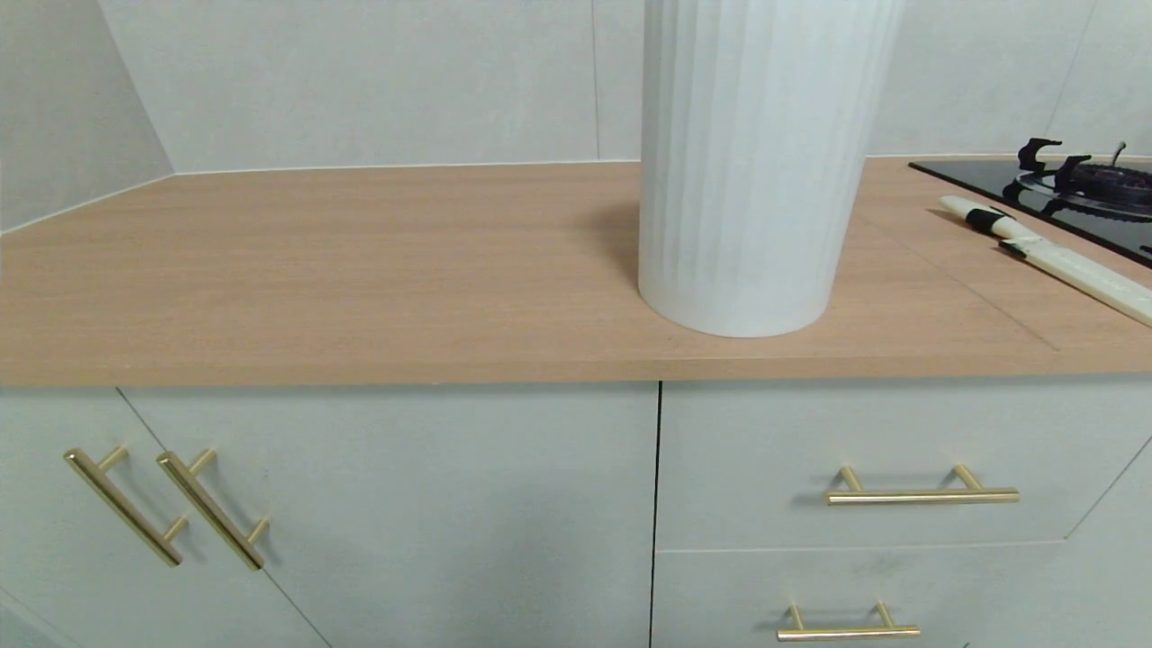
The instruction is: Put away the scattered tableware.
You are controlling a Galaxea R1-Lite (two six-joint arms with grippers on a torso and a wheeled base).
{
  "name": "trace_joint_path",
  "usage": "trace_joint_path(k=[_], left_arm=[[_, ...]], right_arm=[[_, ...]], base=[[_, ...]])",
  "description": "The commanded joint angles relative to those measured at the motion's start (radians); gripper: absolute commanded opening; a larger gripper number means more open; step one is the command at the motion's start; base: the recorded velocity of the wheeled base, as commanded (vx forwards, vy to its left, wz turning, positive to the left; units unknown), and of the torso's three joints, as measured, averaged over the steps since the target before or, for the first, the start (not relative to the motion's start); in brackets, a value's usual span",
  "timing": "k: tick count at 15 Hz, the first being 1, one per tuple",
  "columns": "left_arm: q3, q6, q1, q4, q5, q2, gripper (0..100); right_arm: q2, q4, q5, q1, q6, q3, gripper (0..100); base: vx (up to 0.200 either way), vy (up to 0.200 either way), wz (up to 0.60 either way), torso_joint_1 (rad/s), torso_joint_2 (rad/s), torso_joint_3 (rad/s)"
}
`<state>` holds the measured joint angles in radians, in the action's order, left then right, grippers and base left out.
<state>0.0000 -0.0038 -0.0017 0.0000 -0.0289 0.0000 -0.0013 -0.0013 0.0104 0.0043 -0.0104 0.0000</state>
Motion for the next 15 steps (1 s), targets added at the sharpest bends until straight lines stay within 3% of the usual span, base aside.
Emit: trace_joint_path(k=[1, 3, 12, 15], left_arm=[[0.000, -0.001, 0.000, 0.000, 0.000, 0.000, 100], [0.000, -0.001, 0.000, 0.000, 0.000, 0.000, 100], [0.000, -0.001, 0.000, 0.000, 0.000, 0.000, 100], [0.000, -0.002, 0.000, 0.000, 0.000, 0.000, 100]], right_arm=[[0.001, 0.000, 0.000, 0.000, 0.000, 0.000, 100], [0.001, 0.000, 0.000, 0.000, 0.000, 0.000, 100], [0.001, 0.000, 0.000, 0.000, 0.000, 0.000, 100], [0.001, 0.000, 0.000, 0.000, 0.000, 0.000, 100]], base=[[0.000, 0.000, 0.00, 0.000, 0.00, 0.000], [0.000, 0.000, 0.00, 0.000, 0.00, 0.000], [0.000, -0.200, 0.00, 0.000, 0.00, 0.005], [0.000, 0.000, 0.00, 0.000, 0.00, 0.000]])
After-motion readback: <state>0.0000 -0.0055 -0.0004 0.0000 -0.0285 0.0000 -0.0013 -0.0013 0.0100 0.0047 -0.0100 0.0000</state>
